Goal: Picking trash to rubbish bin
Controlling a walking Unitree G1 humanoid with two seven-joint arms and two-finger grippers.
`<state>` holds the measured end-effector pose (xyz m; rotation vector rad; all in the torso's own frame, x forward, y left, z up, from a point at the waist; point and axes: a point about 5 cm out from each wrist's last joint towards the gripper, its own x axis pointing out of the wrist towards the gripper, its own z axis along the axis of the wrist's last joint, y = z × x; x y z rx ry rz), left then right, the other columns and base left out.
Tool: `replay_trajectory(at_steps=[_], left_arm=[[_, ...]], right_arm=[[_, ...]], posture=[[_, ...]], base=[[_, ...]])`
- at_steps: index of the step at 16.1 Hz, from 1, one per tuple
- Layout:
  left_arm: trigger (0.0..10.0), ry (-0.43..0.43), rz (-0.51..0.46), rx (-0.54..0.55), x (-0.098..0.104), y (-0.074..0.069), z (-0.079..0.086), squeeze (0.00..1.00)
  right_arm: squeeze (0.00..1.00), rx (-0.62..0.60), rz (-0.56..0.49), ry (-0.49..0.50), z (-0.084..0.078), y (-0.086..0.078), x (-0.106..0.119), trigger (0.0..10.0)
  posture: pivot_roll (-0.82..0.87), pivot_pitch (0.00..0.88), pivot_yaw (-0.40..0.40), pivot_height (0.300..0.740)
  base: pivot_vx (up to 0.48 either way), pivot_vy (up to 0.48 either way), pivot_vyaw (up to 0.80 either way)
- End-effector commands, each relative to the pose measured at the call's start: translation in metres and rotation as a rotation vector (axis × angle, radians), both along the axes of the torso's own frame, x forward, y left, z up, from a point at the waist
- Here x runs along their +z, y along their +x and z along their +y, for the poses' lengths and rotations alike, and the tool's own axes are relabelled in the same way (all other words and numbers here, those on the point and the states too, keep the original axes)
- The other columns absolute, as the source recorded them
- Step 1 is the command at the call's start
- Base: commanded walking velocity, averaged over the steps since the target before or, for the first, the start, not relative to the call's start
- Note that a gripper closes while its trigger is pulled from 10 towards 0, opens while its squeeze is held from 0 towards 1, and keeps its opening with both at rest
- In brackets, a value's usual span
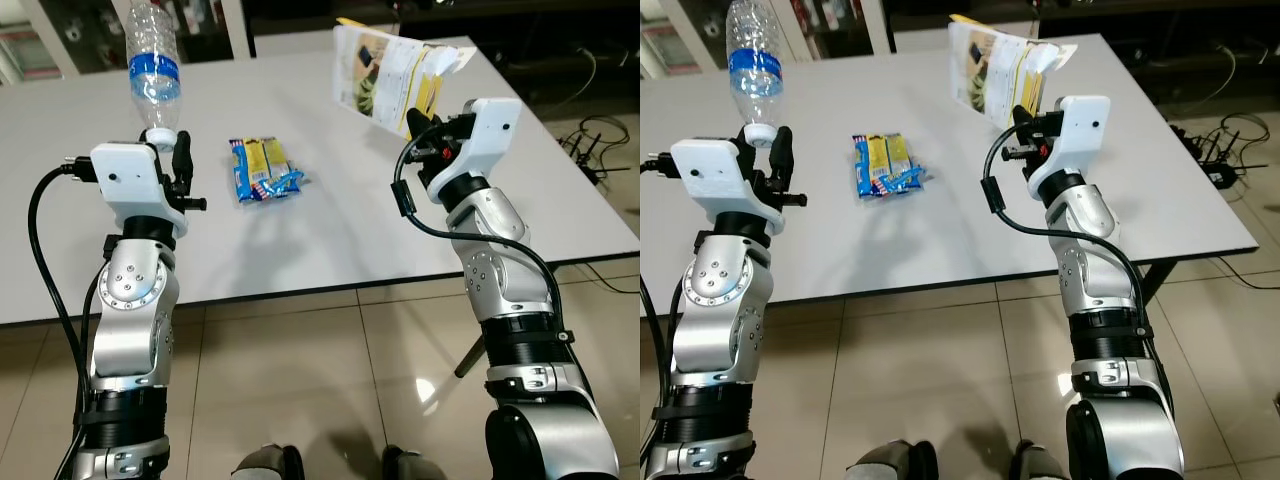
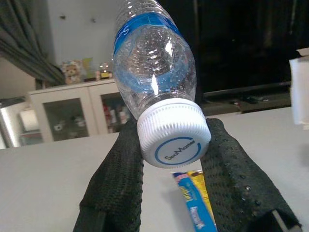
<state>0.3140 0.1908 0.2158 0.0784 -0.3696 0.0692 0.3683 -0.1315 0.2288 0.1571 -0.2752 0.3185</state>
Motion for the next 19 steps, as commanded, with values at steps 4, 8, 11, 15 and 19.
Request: replay_trajectory(at_steps=[4, 8, 11, 15, 19], left_arm=[[10.0, -0.013, -0.003, -0.010, 0.0030, -0.0005, -0.0082, 0.00], [10.0, -0.046, 0.019, -0.016, -0.0009, 0.0006, -0.0118, 0.00], [10.0, -0.067, 0.035, -0.029, -0.0022, 0.0025, -0.0129, 0.00], [10.0, -0.086, 0.048, -0.033, -0.0013, 0.0055, -0.0091, 0.00], [10.0, -0.097, 0.063, -0.050, -0.0036, 0.0066, -0.0102, 0.00]], right_arm=[[0.00, 0.009, -0.017, -0.002, 0.0015, -0.0014, 0.0008, 10.0], [0.00, 0.015, -0.014, -0.006, 0.0018, -0.0007, 0.0010, 10.0], [0.00, 0.014, -0.013, -0.006, 0.0021, -0.0009, 0.0009, 10.0], [0.00, 0.013, -0.016, -0.007, 0.0024, -0.0007, 0.0018, 10.0], [0.00, 0.013, -0.018, -0.007, 0.0023, -0.0010, 0.0018, 10.0]], posture=[[-0.09, 0.059, 0.077, 0.740], [-0.09, 0.059, 0.077, 0.740], [-0.09, 0.061, 0.074, 0.740], [-0.09, 0.062, 0.075, 0.740], [-0.09, 0.061, 0.077, 0.740]], base=[[0.000, 0.000, -0.40], [0.000, 0.000, -0.58], [0.000, 0.000, -0.80], [0.000, 0.000, -0.80], [0.000, 0.000, -0.80]])
